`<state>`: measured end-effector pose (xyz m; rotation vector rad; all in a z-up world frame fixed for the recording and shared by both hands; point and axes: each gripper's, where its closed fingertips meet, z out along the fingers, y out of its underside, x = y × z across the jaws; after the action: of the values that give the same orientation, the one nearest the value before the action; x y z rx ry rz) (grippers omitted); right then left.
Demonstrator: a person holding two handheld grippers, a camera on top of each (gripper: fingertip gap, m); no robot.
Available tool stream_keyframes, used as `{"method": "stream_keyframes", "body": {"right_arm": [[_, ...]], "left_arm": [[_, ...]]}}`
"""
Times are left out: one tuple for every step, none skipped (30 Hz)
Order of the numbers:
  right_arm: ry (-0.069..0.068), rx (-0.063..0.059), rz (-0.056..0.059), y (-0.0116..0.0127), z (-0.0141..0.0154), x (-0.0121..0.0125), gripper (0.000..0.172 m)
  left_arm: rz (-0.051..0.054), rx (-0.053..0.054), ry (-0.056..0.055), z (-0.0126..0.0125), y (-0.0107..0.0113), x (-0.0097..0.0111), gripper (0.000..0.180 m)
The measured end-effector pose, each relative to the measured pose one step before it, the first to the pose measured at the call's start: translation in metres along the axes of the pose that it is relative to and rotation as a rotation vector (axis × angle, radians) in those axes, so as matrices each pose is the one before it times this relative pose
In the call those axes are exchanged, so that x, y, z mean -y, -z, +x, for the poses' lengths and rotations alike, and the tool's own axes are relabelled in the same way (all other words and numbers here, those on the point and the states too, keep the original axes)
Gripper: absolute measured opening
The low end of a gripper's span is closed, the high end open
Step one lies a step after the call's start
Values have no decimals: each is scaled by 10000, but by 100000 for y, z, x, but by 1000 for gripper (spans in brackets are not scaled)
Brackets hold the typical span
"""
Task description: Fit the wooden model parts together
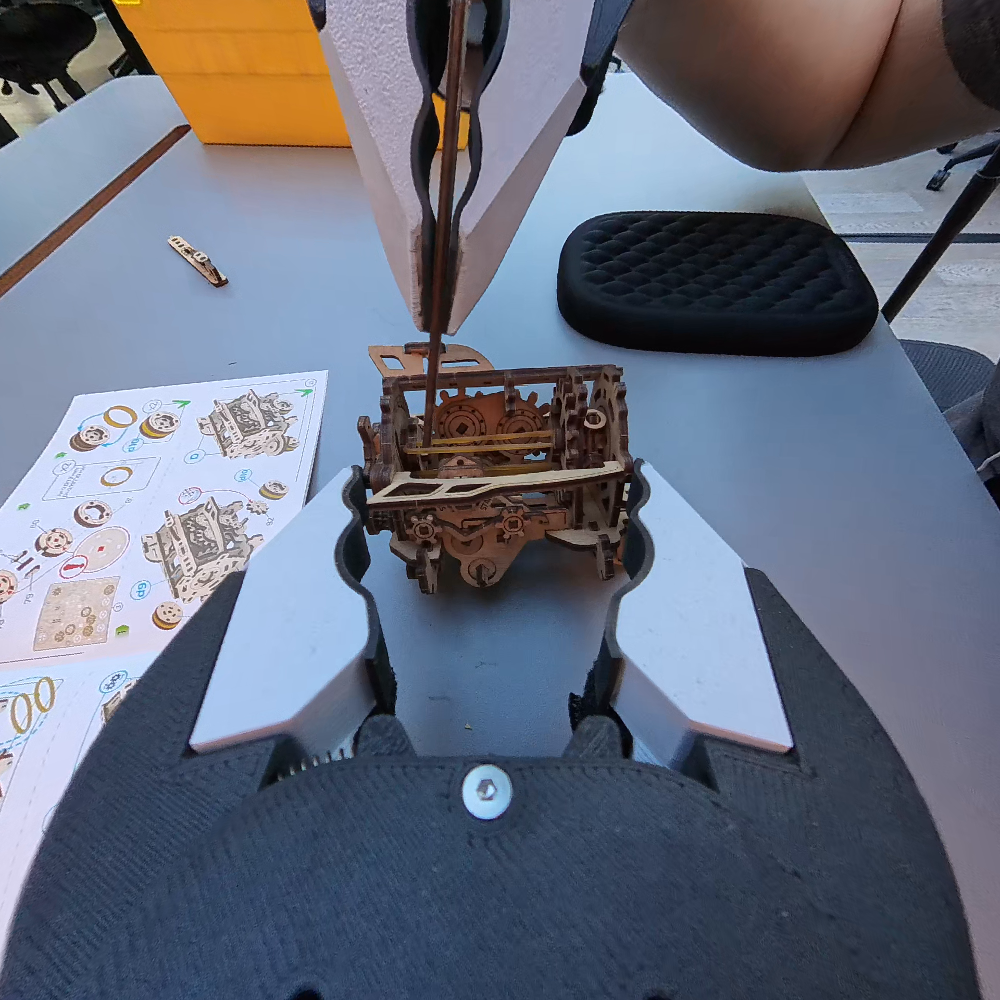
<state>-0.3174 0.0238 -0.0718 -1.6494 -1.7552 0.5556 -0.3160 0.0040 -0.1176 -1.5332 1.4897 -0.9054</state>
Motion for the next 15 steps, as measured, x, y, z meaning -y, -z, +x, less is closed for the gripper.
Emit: {"method": "stream_keyframes", "body": {"right_arm": [[-3, 42, -6, -36, -27, 66, 1], [-2, 36, -57, -35, -21, 2, 1], [-11, 21, -49, -35, 15, 18, 1], [-34, 32, -39, -10, 16, 22, 1], [-28, 11, -12, -13, 40, 46, 1], [-47, 43, -18, -4, 2, 29, 1], [-40, 20, -22, -9, 48, 16, 1], [-51, 24, -23, -30, 40, 7, 1], [-31, 32, -2, -27, 15, 39, 1], [-21, 33, -13, -39, -1, 20, 1], [-33, 3, -42, -42, 59, -16, 1], [-18, 1, -27, -43, 55, 14, 1], [-26, 34, -38, -43, 12, 5, 1], [-41, 15, -47, -37, 39, 8, 1], [-47, 33, -75, -53, 17, -23, 1]], "left_arm": [[-5, -1, -2, 0, -1, 6, 94], [-4, 0, -4, -2, -7, -1, 94], [-3, 1, -1, -2, 2, -4, 94], [-4, 0, 2, 1, 2, -5, 94], [-4, 0, -3, 8, 4, -6, 94], [-2, 1, -6, -6, 2, -3, 94], [-2, 3, -6, 11, 7, 7, 94], [-2, 3, -8, 0, 2, -3, 94], [-4, 2, -8, 3, -6, -1, 94], [-6, -1, -4, -2, 8, 1, 94], [-1, -2, 5, -4, 0, -2, 94], [-1, -2, 10, 0, -4, -10, 94], [-7, -1, 6, -5, 9, -1, 94], [-7, 0, -3, -2, 1, 3, 94], [-5, 3, -7, 12, -13, 2, 94]]}}
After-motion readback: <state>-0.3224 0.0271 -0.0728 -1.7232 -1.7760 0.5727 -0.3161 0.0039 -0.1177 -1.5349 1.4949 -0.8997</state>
